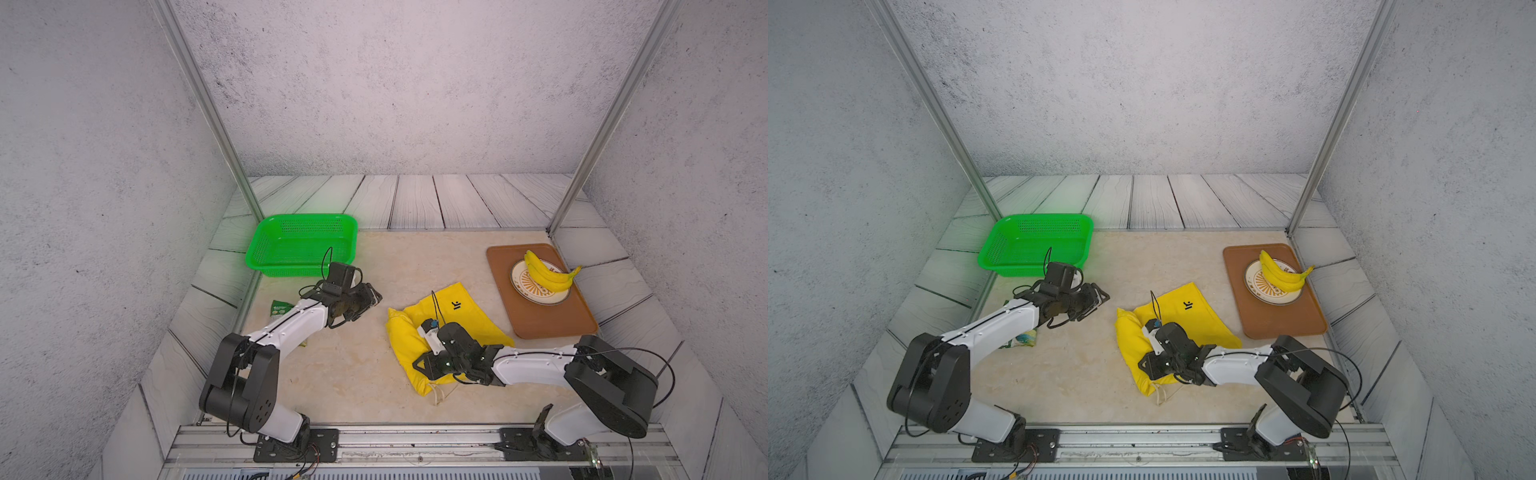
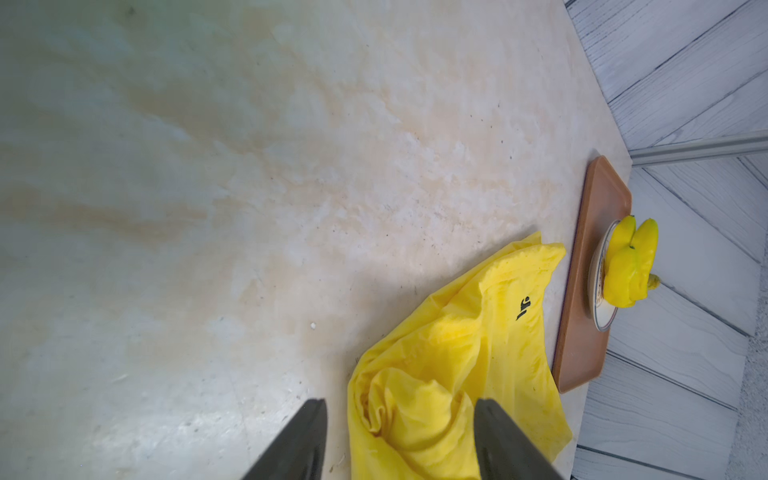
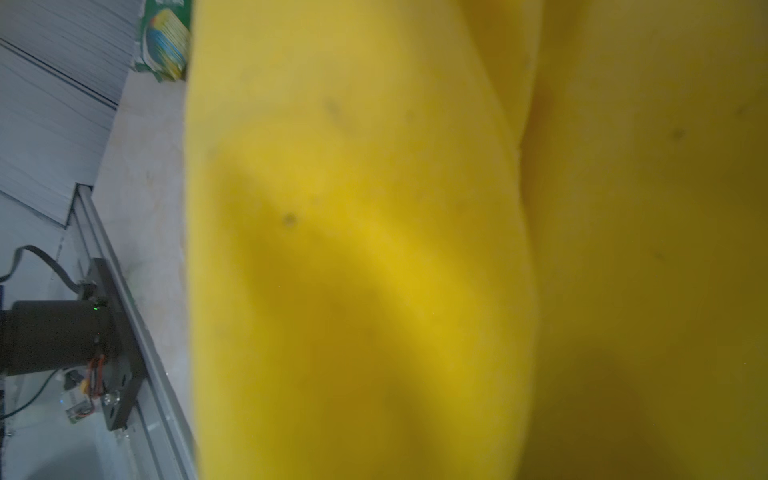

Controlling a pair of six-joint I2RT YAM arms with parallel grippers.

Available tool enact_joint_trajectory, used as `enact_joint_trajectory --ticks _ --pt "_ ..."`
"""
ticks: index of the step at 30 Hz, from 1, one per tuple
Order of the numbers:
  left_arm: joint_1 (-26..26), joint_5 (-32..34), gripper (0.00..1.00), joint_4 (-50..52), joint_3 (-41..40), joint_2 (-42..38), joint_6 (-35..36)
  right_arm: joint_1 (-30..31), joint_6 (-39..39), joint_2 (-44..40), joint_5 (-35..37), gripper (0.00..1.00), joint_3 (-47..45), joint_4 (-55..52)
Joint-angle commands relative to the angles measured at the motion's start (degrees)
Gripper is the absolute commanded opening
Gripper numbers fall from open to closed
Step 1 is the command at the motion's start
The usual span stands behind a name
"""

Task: Roll up the shorts
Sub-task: Roll the shorts at the center of the board.

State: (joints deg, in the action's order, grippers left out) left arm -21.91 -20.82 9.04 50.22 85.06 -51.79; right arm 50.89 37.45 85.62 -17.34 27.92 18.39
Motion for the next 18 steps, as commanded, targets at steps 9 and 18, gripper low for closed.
enact_joint_trajectory --ticks 9,18 --pt "-6.96 -6.81 0.67 -32.82 -14.69 5.03 -7.08 -2.21 11.15 4.35 -3.35 0.10 -7.01 17.60" --pt "-8.72 -8.58 0.64 -49.88 -13.63 19.77 -13.74 -4.31 9.94 5.15 -5.80 0.11 -7.27 17.29"
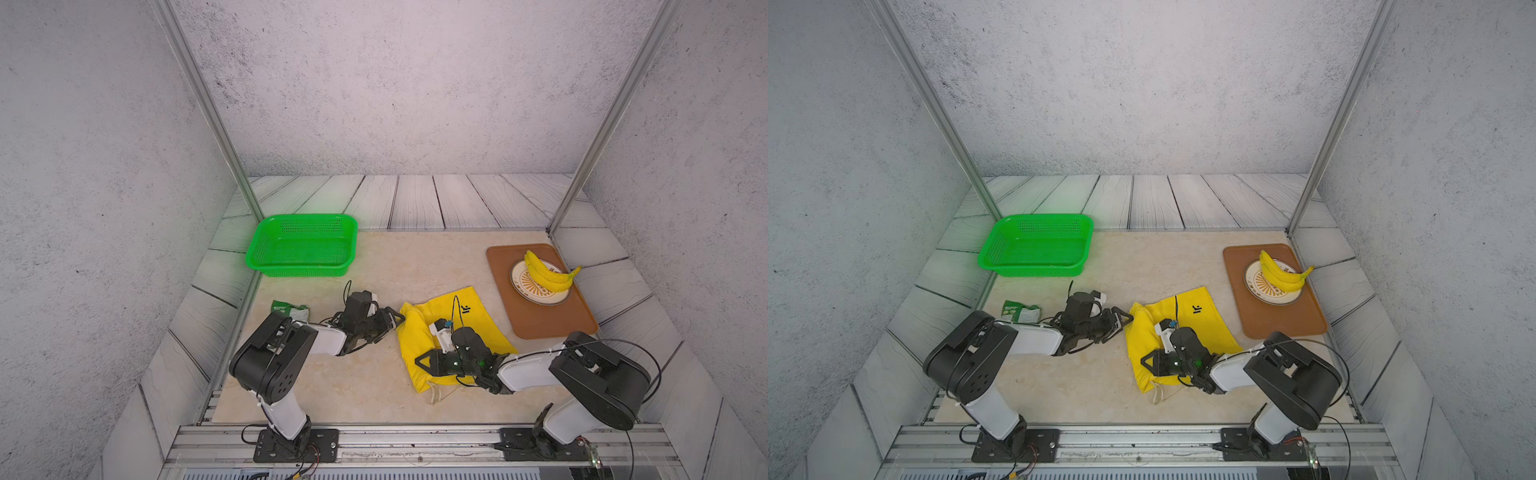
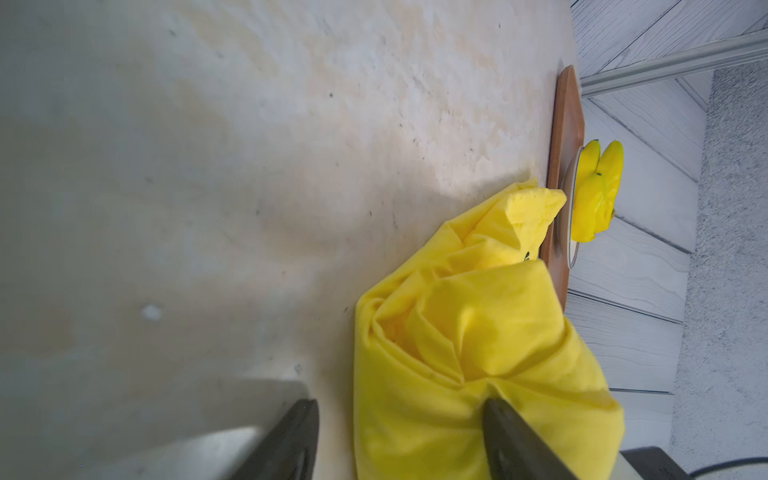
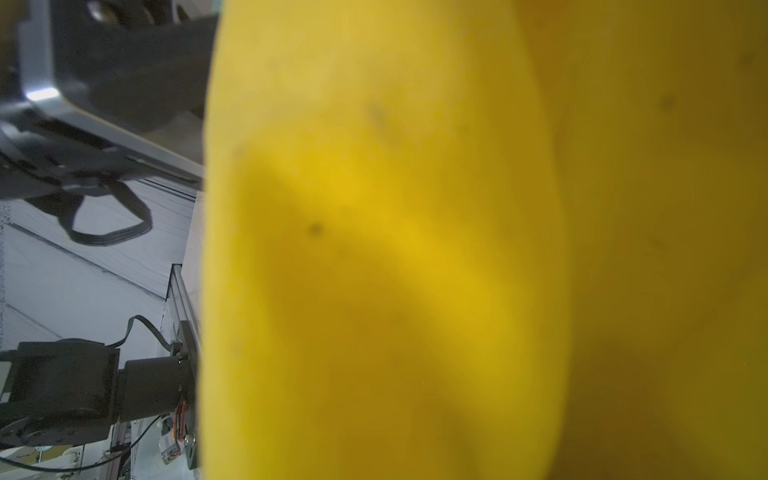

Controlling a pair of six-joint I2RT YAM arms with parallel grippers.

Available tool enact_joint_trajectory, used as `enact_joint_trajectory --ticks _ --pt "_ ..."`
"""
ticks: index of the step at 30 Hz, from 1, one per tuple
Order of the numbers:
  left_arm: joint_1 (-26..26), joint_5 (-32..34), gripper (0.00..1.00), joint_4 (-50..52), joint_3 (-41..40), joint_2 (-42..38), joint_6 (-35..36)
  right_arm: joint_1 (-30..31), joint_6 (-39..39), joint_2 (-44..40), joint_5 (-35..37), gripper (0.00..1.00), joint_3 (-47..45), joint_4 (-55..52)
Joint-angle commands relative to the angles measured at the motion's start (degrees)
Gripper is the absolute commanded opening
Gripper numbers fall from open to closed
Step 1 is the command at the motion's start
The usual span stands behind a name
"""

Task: Roll up the shorts
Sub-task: Roll the shorts at the center of the board.

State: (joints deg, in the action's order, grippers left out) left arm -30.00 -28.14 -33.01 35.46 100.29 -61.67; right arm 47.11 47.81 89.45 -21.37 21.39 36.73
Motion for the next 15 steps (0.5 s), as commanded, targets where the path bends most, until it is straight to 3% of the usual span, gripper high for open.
enact_joint_trajectory --ticks 1,5,7,9,12,15 --pt "-0.59 -1.56 0.61 -9.56 1.54 6.39 -5.10 -0.79 -0.48 1.58 -2.15 0.11 -0.73 -1.03" --pt "-0.53 -2.75 0.17 -18.63 2.80 12.84 -10.67 -1.45 -1.43 1.58 -3.27 0.12 -0.39 -2.82" --pt "-0.38 -2.62 0.00 -19.57 3.56 13.45 -11.31 -1.65 -2.24 0.89 -3.42 0.14 -0.21 -4.71" --pt "-0.02 -1.87 0.00 -16.44 4.26 11.86 -10.04 -1.71 -3.48 -0.66 -3.19 0.22 0.14 -8.22" --pt "0.51 1.60 0.00 -7.48 4.18 6.19 -5.50 -1.59 -7.10 -3.93 -1.23 0.43 2.53 -18.43" --pt "0.57 7.42 0.00 8.88 5.44 -2.05 2.07 -1.23 -12.80 -7.49 2.73 0.58 7.67 -34.31"
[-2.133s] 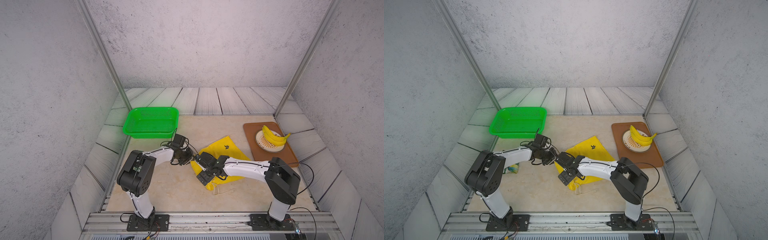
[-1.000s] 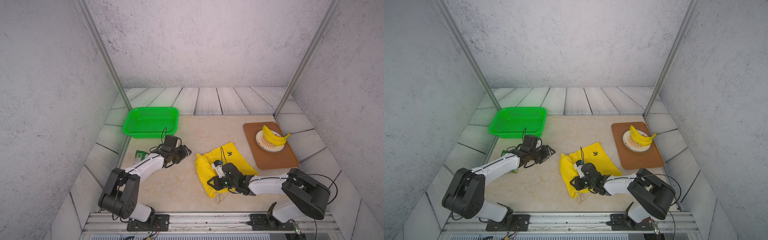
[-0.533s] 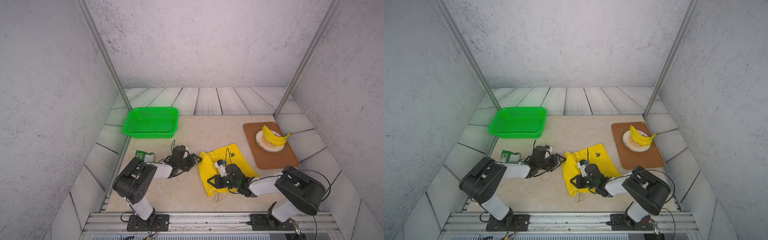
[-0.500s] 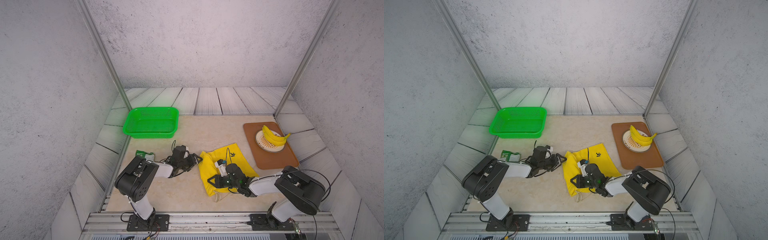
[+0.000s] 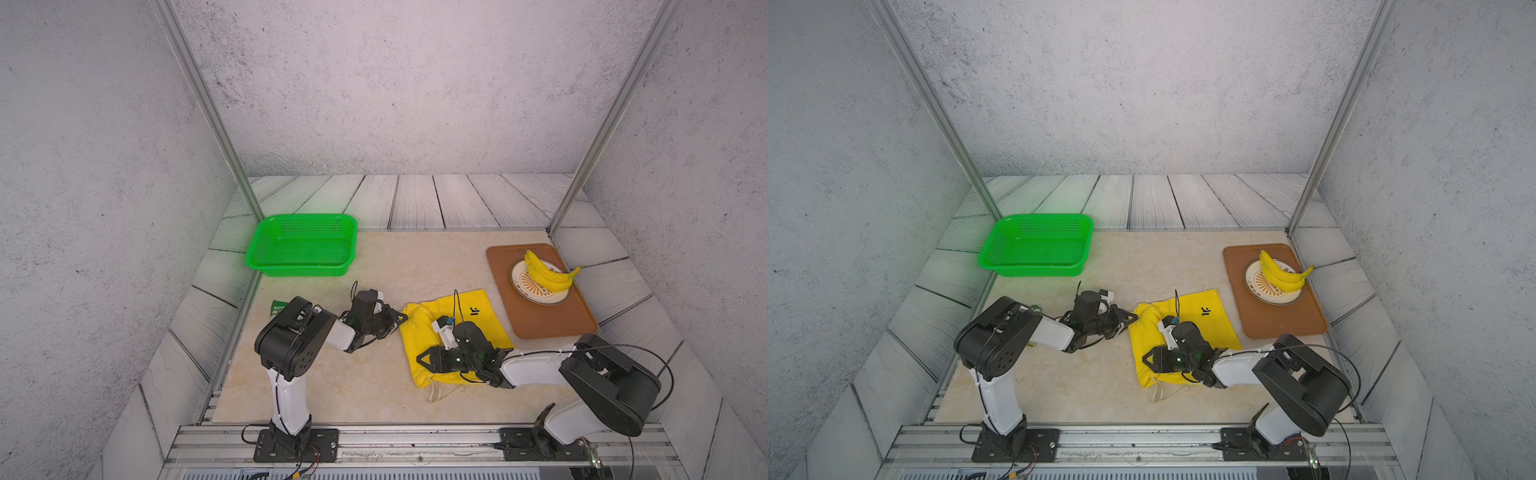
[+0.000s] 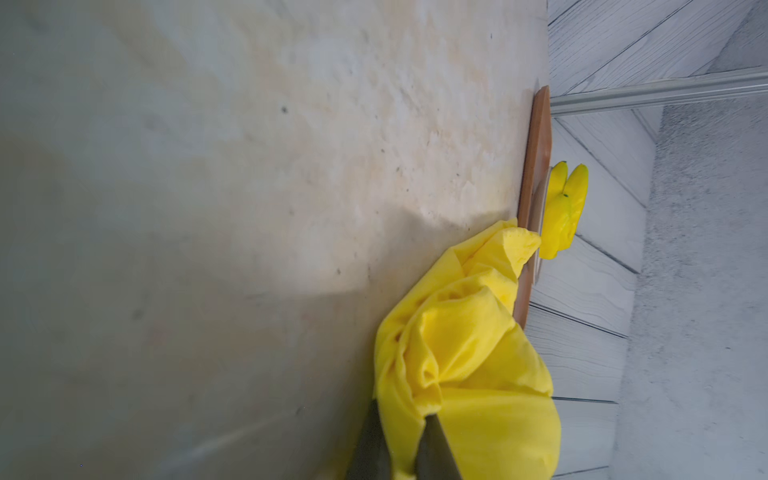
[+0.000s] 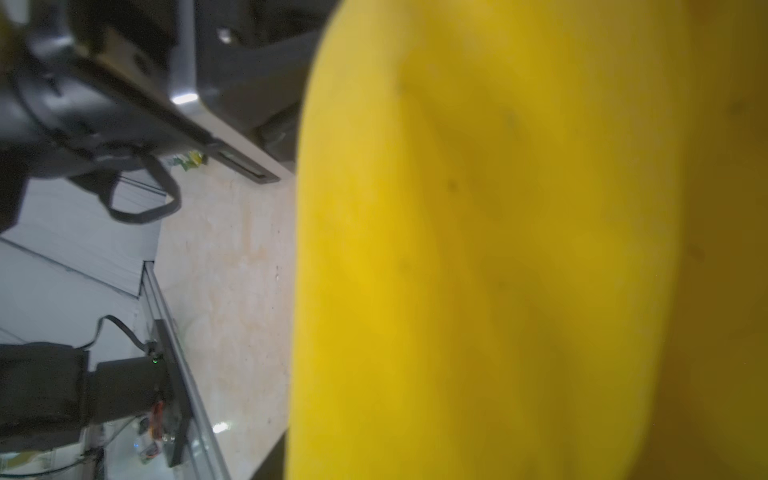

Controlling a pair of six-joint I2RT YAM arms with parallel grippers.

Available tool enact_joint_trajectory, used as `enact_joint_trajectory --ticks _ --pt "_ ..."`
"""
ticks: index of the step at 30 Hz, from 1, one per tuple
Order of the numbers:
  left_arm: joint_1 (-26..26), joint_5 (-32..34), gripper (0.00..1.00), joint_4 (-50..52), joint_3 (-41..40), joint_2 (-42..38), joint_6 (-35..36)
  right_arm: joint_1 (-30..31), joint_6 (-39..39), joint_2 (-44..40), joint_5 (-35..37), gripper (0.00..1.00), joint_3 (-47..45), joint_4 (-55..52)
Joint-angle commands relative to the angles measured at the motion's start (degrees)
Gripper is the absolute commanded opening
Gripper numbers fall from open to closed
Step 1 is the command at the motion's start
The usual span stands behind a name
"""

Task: Roll up the shorts
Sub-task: Roll the shorts at the center of the board.

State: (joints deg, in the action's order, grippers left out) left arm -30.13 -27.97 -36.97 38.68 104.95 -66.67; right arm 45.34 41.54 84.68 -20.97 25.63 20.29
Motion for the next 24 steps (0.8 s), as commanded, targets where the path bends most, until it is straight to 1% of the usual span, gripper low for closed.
enact_joint_trajectory --ticks 1,5,8,11,15,16,17,19,24 --pt "0.70 9.44 0.00 17.61 2.37 -9.39 9.45 0.76 -8.55 -3.44 3.95 0.60 5.62 -23.32" --pt "0.60 15.88 0.00 30.44 2.46 -17.78 13.71 2.46 -14.54 -4.77 10.74 0.65 13.22 -39.16" --pt "0.43 20.01 0.00 38.00 2.71 -22.15 14.03 5.50 -17.56 -5.57 18.16 0.67 18.63 -47.54" --pt "0.39 22.54 0.00 44.18 3.78 -24.35 13.29 10.23 -19.13 -5.72 25.46 0.70 23.92 -52.36" --pt "0.34 23.39 0.00 50.23 6.16 -24.01 10.84 16.31 -19.13 -3.86 30.27 0.77 28.47 -51.30" --pt "0.35 23.57 0.00 51.00 6.47 -23.83 10.05 17.57 -18.93 -3.06 31.62 0.91 29.13 -50.22" --pt "0.33 23.81 0.00 51.81 6.59 -23.78 9.02 18.57 -18.57 -2.21 32.26 0.99 29.89 -49.23" --pt "0.34 23.78 0.00 52.37 6.58 -24.05 7.26 20.27 -18.00 0.26 32.08 0.99 32.10 -48.58" --pt "0.44 24.66 0.00 54.63 7.20 -24.50 4.30 24.36 -16.63 6.22 35.10 1.00 37.02 -48.68"
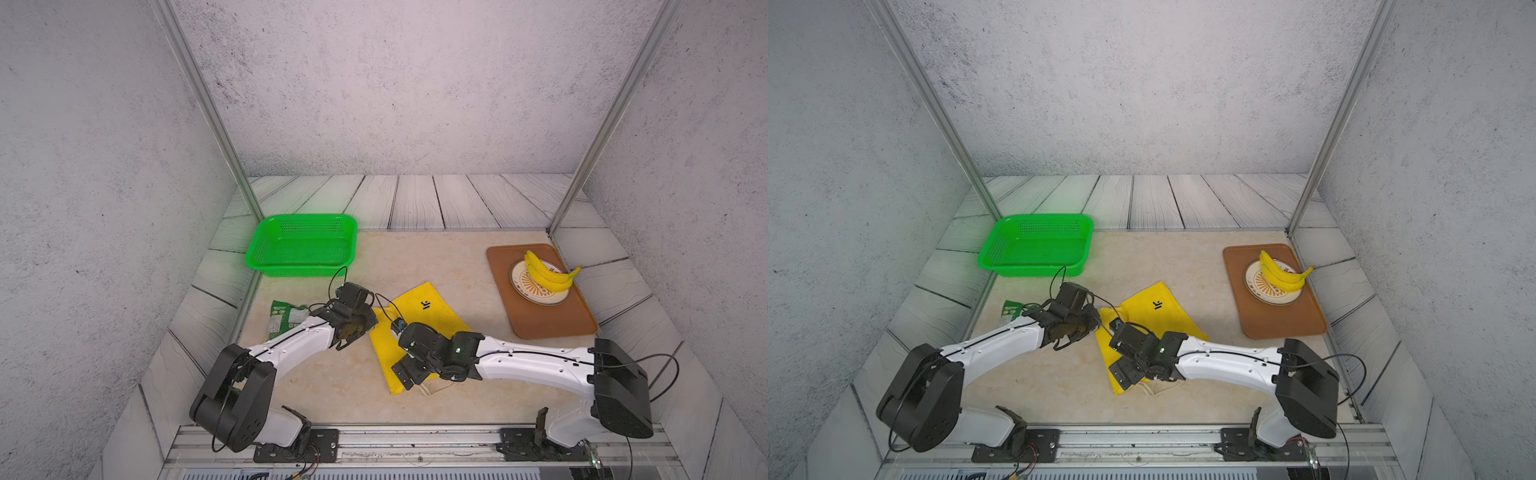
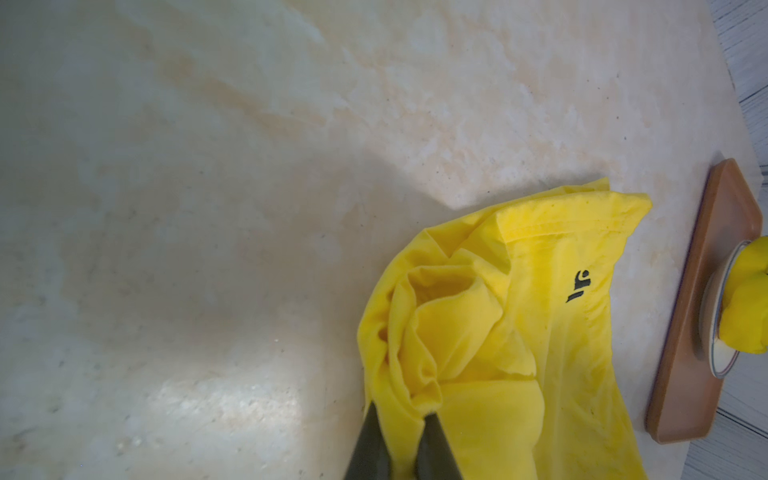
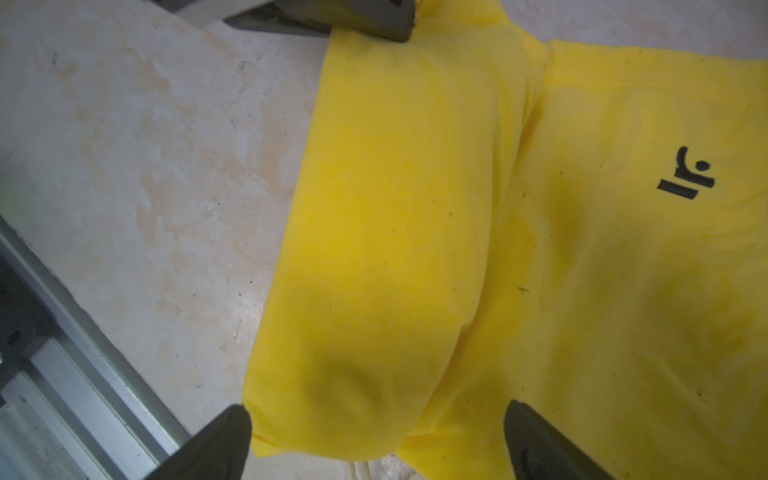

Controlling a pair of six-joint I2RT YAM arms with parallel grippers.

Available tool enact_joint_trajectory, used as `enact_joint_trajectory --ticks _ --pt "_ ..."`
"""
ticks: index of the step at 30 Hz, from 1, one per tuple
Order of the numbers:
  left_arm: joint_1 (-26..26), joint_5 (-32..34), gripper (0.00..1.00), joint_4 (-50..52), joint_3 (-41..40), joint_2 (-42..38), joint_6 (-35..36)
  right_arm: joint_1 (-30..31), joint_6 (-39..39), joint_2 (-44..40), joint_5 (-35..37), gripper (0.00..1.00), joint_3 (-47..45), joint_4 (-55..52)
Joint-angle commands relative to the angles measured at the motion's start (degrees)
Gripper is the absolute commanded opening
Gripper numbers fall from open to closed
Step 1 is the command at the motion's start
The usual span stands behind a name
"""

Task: Roll up the shorts
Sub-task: Roll the shorts at the center of the board.

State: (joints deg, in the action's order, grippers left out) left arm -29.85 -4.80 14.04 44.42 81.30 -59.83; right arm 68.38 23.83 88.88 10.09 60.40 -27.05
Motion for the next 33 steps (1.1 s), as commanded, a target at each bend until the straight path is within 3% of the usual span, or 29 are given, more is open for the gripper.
enact_joint_trajectory --ticks 1,7,12,23,25,29,33 --pt "0.22 1.52 0.00 3.69 1.53 -0.88 -2.92 1.84 1.57 3.12 4.32 1.00 2.96 -1.10" --pt "0.49 2.52 0.00 6.34 2.73 -0.61 -4.09 5.82 1.94 9.35 9.26 0.99 6.71 -1.27" --pt "0.93 -0.09 0.00 4.48 2.34 -0.35 -4.24 6.77 1.32 13.64 8.74 1.00 8.81 -0.85" --pt "2.31 -3.27 0.00 3.35 0.66 -1.31 -5.48 6.79 7.32 22.16 28.28 0.97 11.96 -8.40" --pt "2.77 -3.92 0.00 3.28 0.58 -1.54 -5.24 6.78 5.86 21.99 27.92 0.89 11.06 -6.78" --pt "4.06 -5.86 0.00 3.00 1.09 -1.58 -3.66 6.72 1.35 19.07 22.44 0.55 8.18 -1.05" --pt "5.18 -6.98 0.47 3.51 2.55 -2.70 -0.34 5.38 -0.96 14.60 14.96 0.43 4.84 4.24"
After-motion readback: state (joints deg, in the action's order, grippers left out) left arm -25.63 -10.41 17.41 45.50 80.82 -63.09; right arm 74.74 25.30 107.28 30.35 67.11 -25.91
